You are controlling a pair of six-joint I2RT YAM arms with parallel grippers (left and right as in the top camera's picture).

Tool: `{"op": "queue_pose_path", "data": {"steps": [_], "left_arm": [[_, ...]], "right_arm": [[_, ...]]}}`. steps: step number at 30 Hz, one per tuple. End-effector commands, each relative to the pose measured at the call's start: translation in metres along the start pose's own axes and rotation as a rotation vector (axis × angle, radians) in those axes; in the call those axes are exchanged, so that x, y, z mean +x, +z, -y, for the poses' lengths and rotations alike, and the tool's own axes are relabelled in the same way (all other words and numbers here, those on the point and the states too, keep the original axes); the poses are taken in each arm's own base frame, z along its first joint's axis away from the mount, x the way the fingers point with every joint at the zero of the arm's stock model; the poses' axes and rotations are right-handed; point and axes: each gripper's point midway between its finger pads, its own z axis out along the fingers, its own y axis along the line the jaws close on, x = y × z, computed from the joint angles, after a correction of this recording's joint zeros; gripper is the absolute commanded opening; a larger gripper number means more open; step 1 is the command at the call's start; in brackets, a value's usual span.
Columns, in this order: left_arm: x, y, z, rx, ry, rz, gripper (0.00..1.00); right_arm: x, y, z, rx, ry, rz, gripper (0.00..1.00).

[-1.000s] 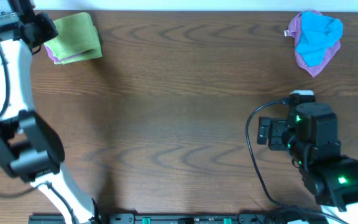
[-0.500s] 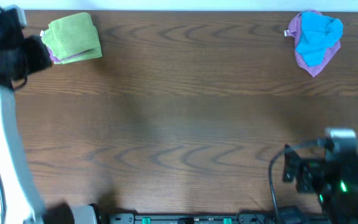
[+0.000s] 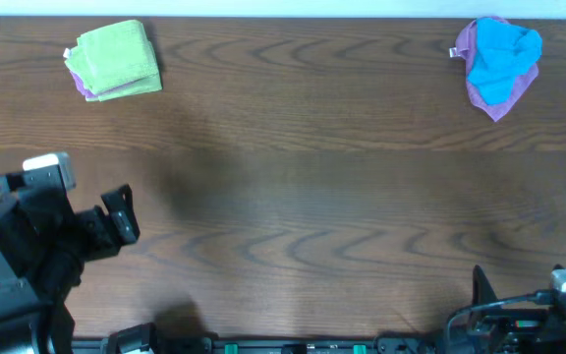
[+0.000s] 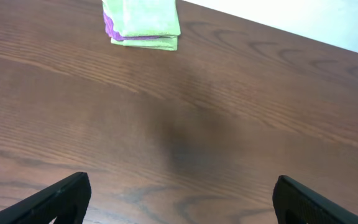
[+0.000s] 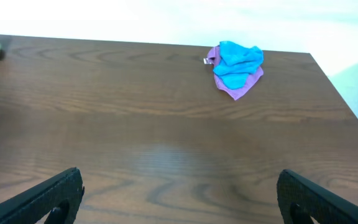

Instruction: Fold the cloth

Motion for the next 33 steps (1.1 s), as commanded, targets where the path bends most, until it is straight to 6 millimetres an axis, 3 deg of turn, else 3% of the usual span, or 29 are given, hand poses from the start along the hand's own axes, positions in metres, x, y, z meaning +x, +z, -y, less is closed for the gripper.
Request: {"op": "queue_pose_path", "data": {"steps": [1,14,18,21,24,29,33], "left_arm": [[0.001,-0.003,0.001,0.001,0.014,0.011,0.95],[0.005,-0.002,0.000,0.000,0.011,-0.006,0.95],[0.006,-0.002,0.000,-0.002,0.013,-0.008,0.96],[0.016,-0.003,-0.010,-0.062,0.011,-0.051,0.96],[0.029,-0.007,-0.007,-0.054,0.022,-0.088,0.95],[0.013,-0.005,0.012,0.023,0.134,0.102,0.95],[0.025,0.013,0.015,0.050,0.200,0.262,0.95]], "right_arm": [[0.003,0.000,0.004,0.027,-0.019,-0.015,0.99],[0.036,-0.003,0.007,0.034,-0.050,-0.148,0.99],[0.038,-0.003,0.007,0.035,-0.051,-0.154,0.99],[0.038,-0.003,0.007,0.035,-0.051,-0.154,0.99],[0.038,-0.003,0.007,0.035,-0.051,-0.154,0.99],[0.038,-0.003,0.007,0.035,-0.051,-0.154,0.99],[0.038,-0.003,0.007,0.035,-0.051,-0.154,0.99]]}}
